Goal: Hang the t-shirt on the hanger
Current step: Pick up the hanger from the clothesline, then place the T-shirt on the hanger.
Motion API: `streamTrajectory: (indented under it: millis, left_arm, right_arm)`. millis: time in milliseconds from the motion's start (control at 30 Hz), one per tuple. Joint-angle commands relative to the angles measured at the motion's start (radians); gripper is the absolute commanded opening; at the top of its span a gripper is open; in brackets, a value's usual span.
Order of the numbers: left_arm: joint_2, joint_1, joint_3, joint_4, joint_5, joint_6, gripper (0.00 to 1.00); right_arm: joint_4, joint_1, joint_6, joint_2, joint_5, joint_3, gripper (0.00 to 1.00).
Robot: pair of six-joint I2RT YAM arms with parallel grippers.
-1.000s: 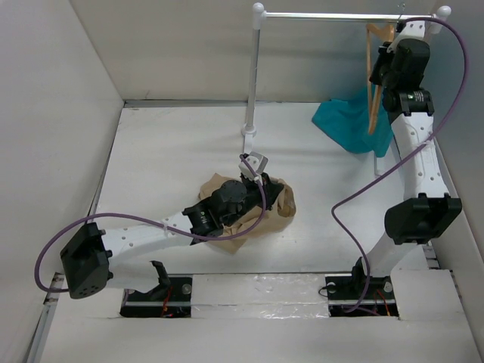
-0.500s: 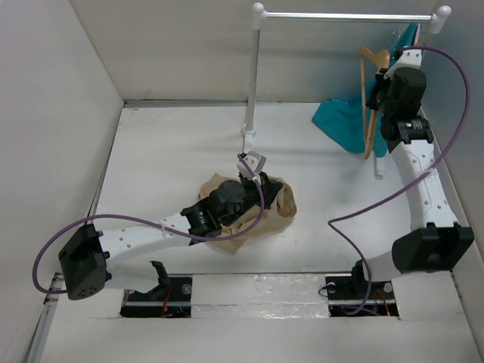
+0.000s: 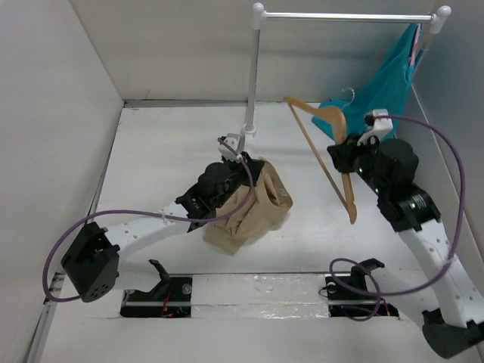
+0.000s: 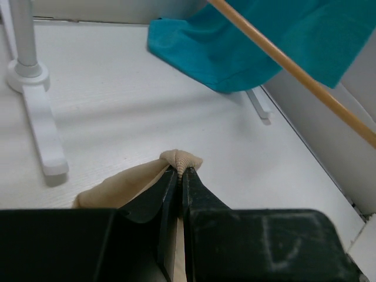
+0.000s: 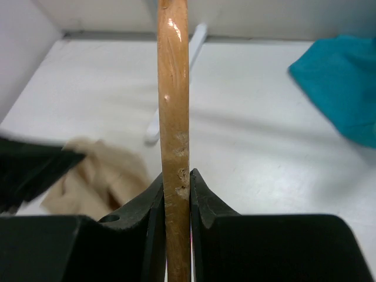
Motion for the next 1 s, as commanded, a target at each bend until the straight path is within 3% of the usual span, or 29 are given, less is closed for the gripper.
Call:
streamTrajectory:
  millis: [0,200,300,967]
  left_arm:
    - [0.034,0.065,0.009,0.085,0.045,-0.015,0.00]
    - [0.080,0.123,0.054,0.086,0.072,-0.017,0.00]
    - [0.097,0.123,0.101,0.060,0.056,0.006,0.00]
    - [0.046,0.105,0.132,-0.001,0.031,0.029,0.00]
  right_arm:
    - [-0.100,0.066,0.051,-0.167,-0.079,-0.022,0.00]
    - [-0.393,0.109,0.086,-0.360,-0.205,-0.019,0.00]
    - [-0.436,0.109,0.095,-0.403,-0.264,-0.028,0.00]
    - [-0.383,0.109,0.083,-0.384,-0.423,-0.156,0.00]
